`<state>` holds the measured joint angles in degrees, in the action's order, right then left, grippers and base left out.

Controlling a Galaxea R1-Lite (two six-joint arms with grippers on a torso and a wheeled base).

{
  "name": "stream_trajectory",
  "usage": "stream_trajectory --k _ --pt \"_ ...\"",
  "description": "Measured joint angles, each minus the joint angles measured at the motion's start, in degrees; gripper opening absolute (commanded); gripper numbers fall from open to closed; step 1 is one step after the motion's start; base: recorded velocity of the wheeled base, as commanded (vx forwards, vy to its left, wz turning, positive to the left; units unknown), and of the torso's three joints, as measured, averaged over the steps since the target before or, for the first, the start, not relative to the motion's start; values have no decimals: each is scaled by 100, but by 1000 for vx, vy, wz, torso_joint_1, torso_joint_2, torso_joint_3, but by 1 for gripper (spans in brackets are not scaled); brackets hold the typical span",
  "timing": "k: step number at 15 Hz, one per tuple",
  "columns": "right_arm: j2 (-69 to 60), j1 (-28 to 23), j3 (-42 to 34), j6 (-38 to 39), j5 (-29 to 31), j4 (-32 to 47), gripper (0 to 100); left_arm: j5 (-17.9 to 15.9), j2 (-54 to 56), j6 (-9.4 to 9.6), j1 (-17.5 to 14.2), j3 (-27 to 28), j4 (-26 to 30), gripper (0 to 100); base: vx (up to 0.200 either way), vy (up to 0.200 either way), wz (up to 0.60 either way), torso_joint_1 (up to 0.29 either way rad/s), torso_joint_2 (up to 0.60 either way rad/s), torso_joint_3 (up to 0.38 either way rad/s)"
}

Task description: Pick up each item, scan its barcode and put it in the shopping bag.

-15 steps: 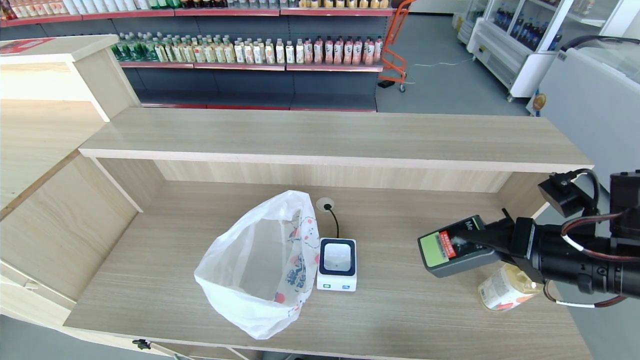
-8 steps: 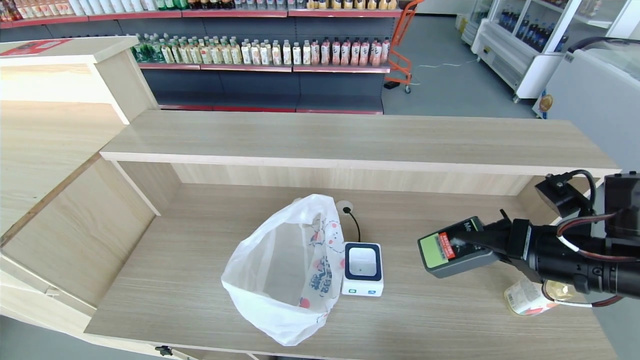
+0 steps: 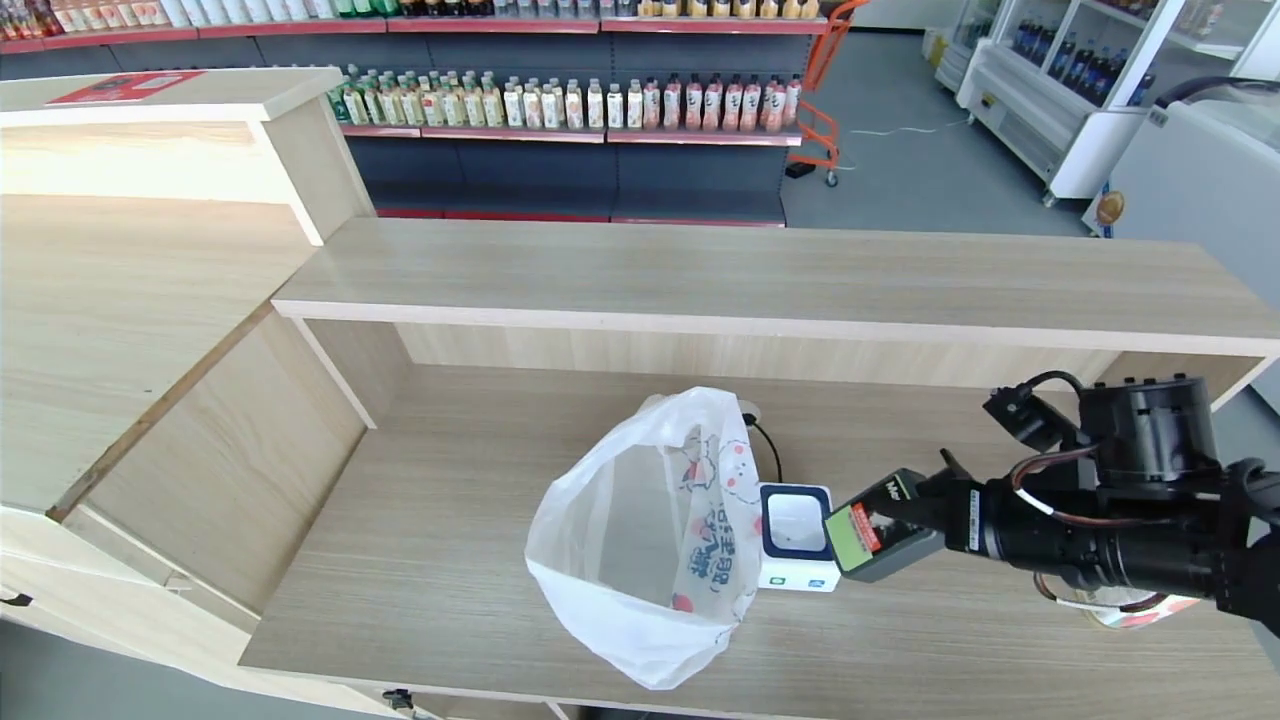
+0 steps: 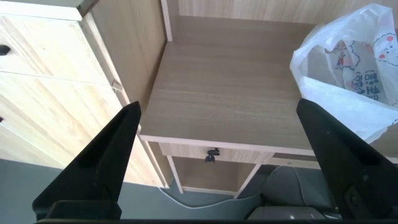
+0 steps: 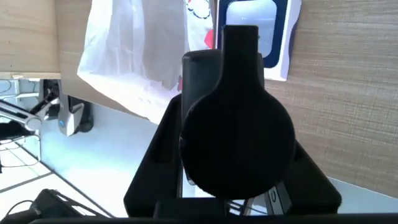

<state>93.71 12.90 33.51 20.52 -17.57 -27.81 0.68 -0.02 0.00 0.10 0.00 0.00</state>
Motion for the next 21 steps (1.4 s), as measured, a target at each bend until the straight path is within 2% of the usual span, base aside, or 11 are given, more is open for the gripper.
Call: stream_trajectory --k 4,12,21 --pt "852 -2 72 -289 44 -912 0 0 0 0 6 0 0 100 0 0 0 0 0 0" --pt "1899 49 918 -445 -90 -1191 0 0 0 0 0 0 0 100 0 0 0 0 0 0" --pt "2647 289 1161 -424 -132 -1793 0 0 0 -2 0 0 0 100 0 0 0 0 0 0"
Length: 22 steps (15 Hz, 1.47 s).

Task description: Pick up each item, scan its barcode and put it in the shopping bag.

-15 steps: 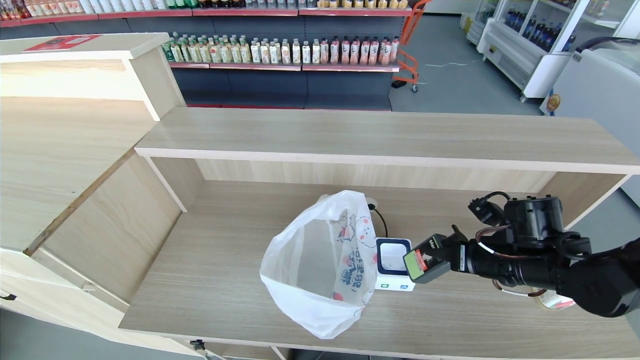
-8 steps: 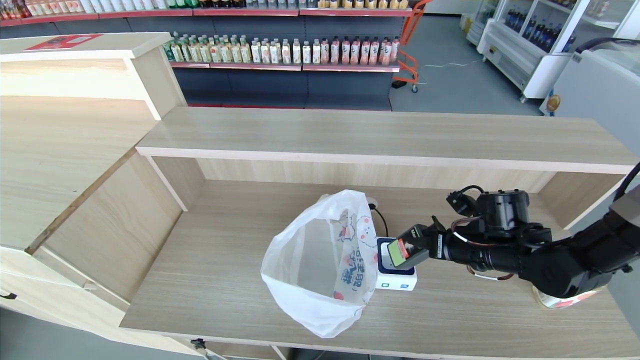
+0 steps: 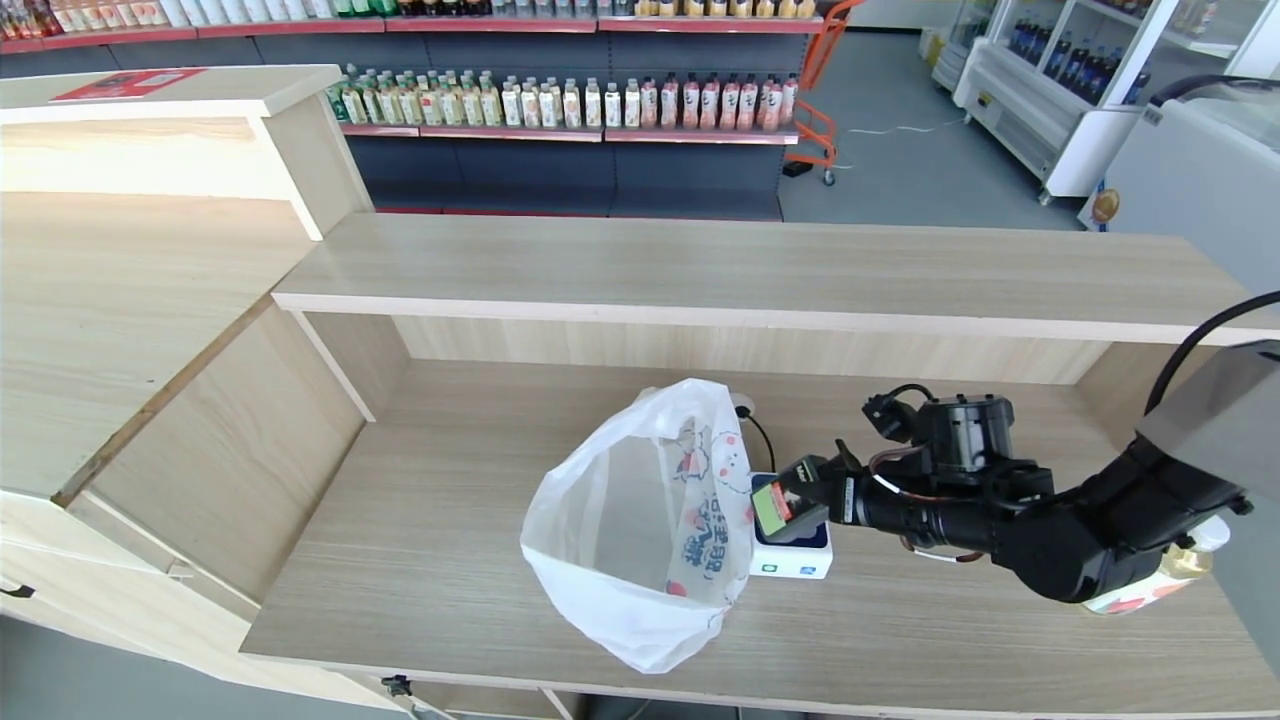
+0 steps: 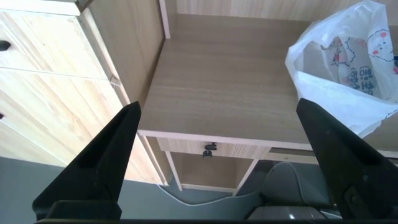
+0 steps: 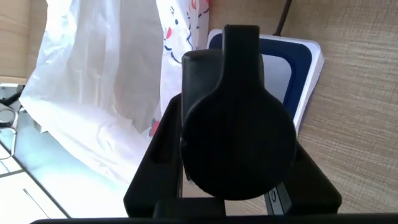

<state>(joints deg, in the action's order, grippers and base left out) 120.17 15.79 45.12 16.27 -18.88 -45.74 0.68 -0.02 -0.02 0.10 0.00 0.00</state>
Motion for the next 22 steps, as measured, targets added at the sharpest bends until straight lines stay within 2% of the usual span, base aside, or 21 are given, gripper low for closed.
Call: stream_trajectory --k 4,7,9,12,15,18,22 --pt "-22 33 39 33 9 48 0 0 0 2 0 0 0 100 0 0 0 0 0 0" --pt "-542 33 -37 127 24 74 0 -2 0 2 0 0 0 100 0 0 0 0 0 0" --pt "-1187 20 -312 -90 26 80 0 0 0 2 0 0 0 100 0 0 0 0 0 0" --pt "-2317 11 -1346 -577 26 91 0 -4 0 7 0 0 0 100 0 0 0 0 0 0" --pt "-3024 6 -2092 -689 26 85 0 -2 0 2 0 0 0 100 0 0 0 0 0 0" --pt "-3272 4 -2249 -689 28 88 0 -2 0 2 0 0 0 100 0 200 0 -2 1 4" --pt "-3244 20 -2236 -714 26 63 0 5 0 2 6 0 5 100 0 0 0 0 0 0"
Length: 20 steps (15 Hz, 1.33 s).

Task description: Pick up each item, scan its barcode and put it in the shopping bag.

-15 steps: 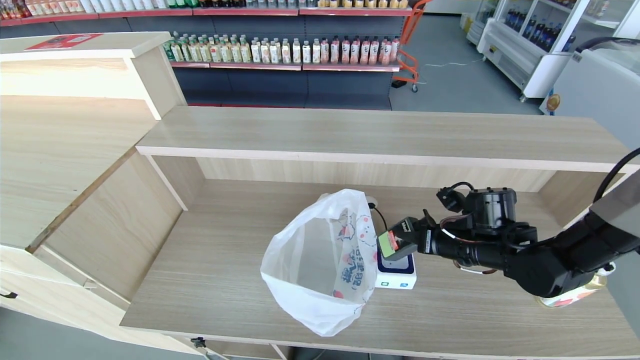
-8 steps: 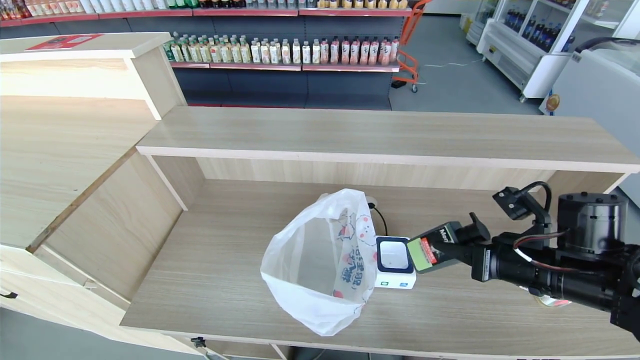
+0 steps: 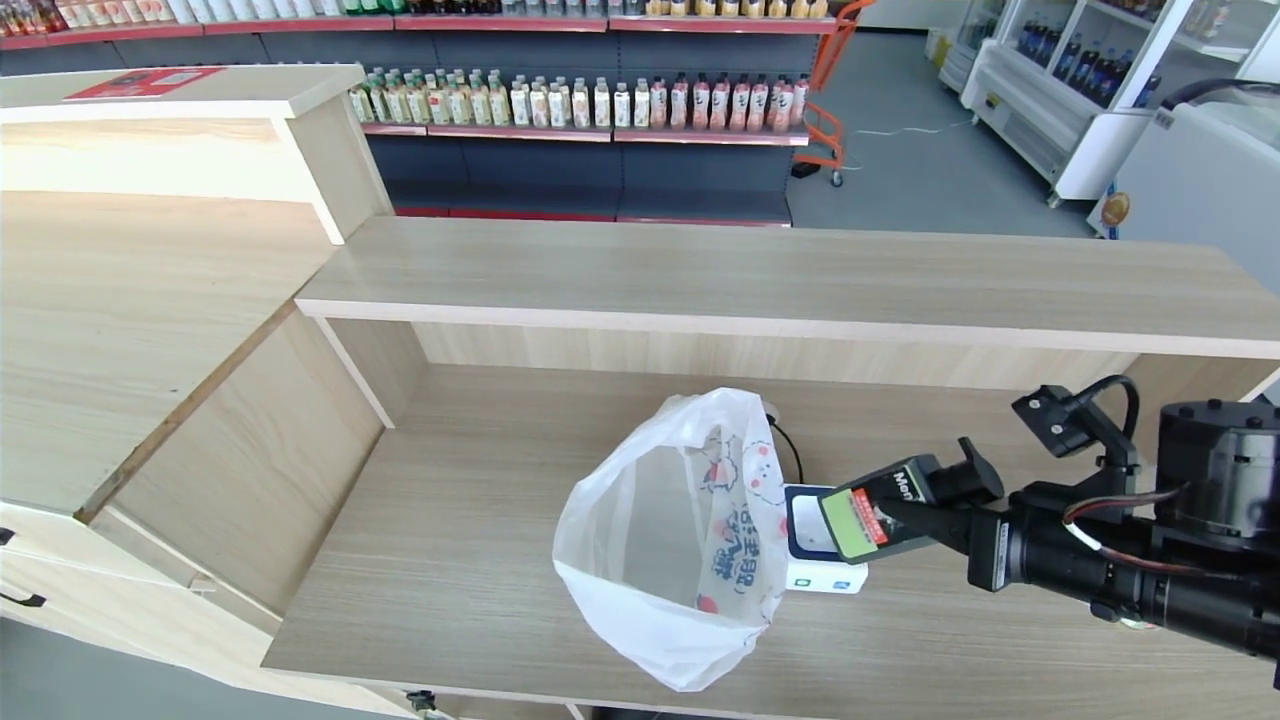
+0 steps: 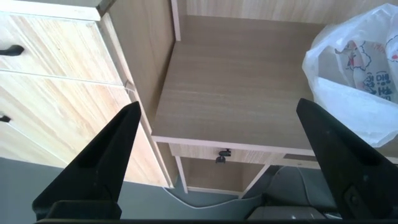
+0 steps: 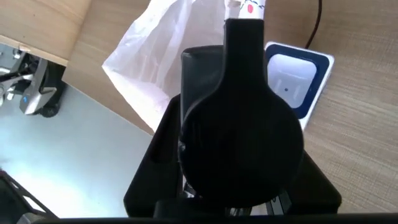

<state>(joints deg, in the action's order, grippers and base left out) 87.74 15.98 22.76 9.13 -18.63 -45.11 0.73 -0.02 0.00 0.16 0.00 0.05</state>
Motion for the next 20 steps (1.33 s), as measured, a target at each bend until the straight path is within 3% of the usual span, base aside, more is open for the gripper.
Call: stream_trajectory --k 4,7,15,20 --pt "538 9 177 -449 21 -29 0 -5 0 0 2 2 -5 100 0 0 0 0 0 0" --pt "1434 101 741 -892 123 -110 0 -7 0 0 -11 0 -5 100 0 0 0 0 0 0" --pt "3365 1133 2644 -1085 640 -128 0 -5 0 0 -6 0 -5 100 0 0 0 0 0 0" --pt "4055 1329 3077 -2024 686 -139 0 -5 0 0 -6 0 -5 100 0 0 0 0 0 0"
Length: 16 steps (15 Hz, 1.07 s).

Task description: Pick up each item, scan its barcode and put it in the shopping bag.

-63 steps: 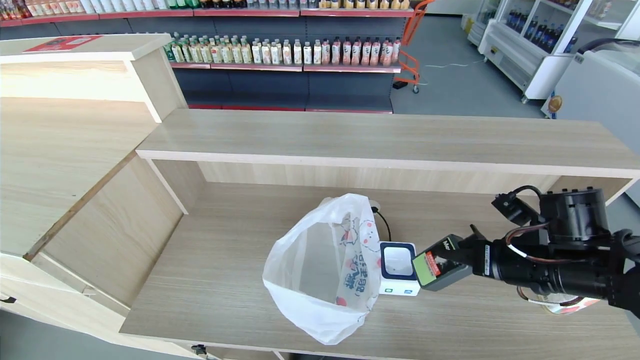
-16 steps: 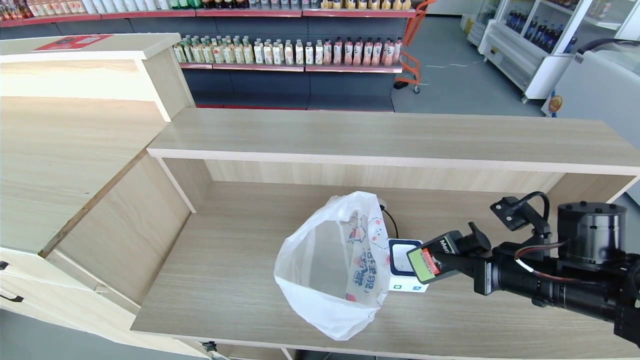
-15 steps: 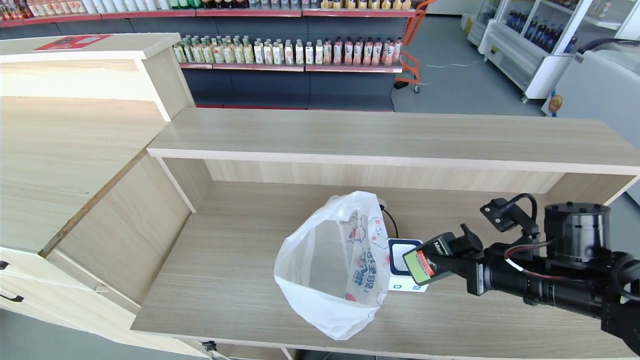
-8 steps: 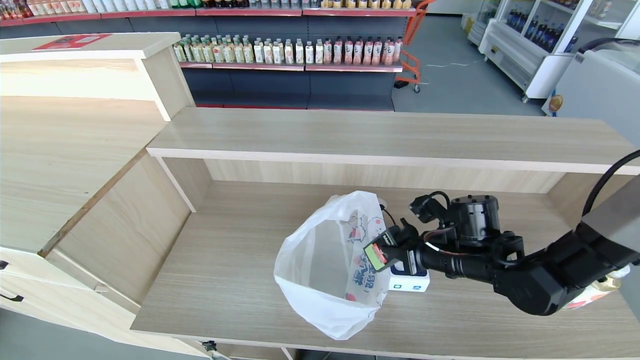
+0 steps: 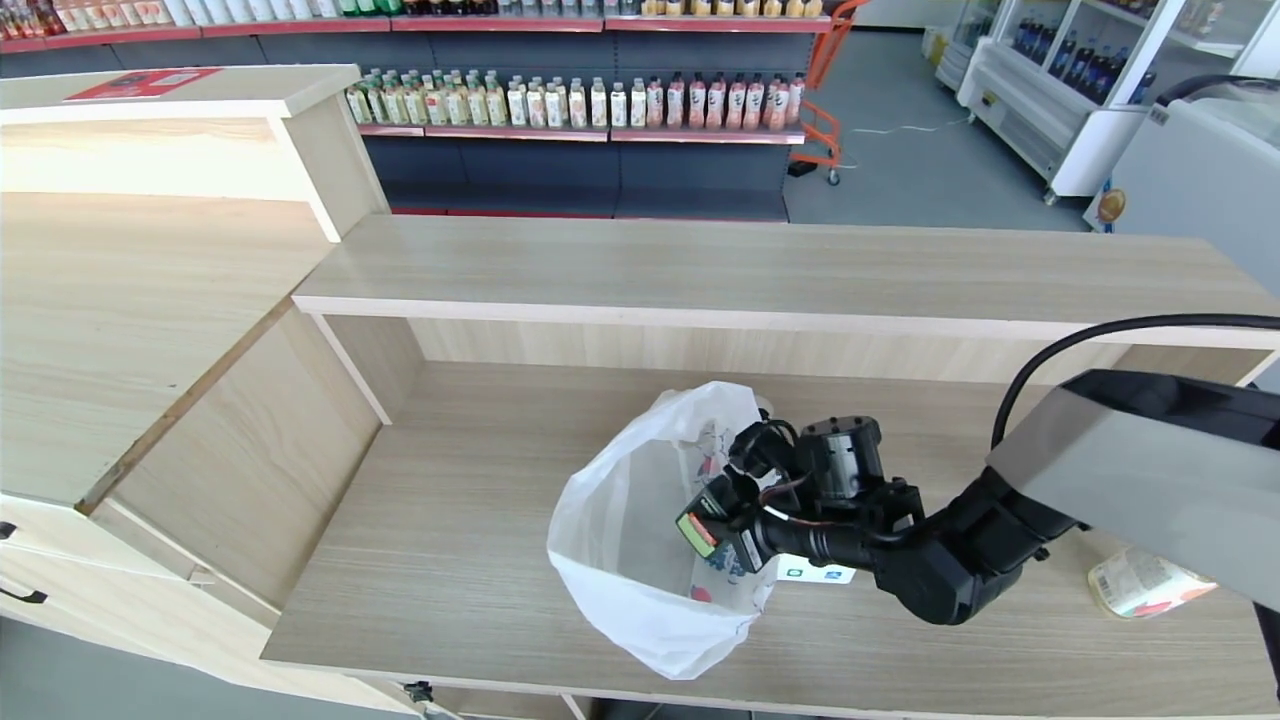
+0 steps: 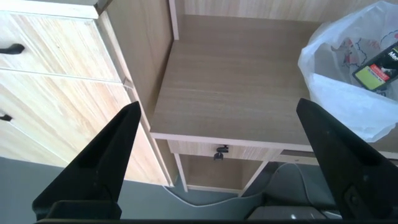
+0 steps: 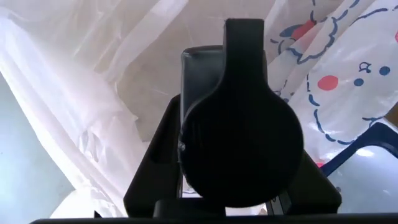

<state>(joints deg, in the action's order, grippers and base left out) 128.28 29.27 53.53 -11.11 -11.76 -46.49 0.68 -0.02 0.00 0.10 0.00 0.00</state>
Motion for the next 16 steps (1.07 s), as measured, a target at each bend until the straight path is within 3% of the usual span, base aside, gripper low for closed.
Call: stream_trajectory --k 1,4,11,16 --pt "71 5 29 -33 -2 2 100 0 0 0 0 0 0 100 0 0 0 0 0 0" --pt "184 24 96 -156 -22 -33 100 0 0 0 0 0 0 100 0 0 0 0 0 0" --pt "-891 -69 -23 2180 -74 416 100 -2 0 0 0 0 0 100 0 0 0 0 0 0" --pt "-3423 -742 -1007 2292 -41 1504 100 0 0 0 0 0 0 100 0 0 0 0 0 0"
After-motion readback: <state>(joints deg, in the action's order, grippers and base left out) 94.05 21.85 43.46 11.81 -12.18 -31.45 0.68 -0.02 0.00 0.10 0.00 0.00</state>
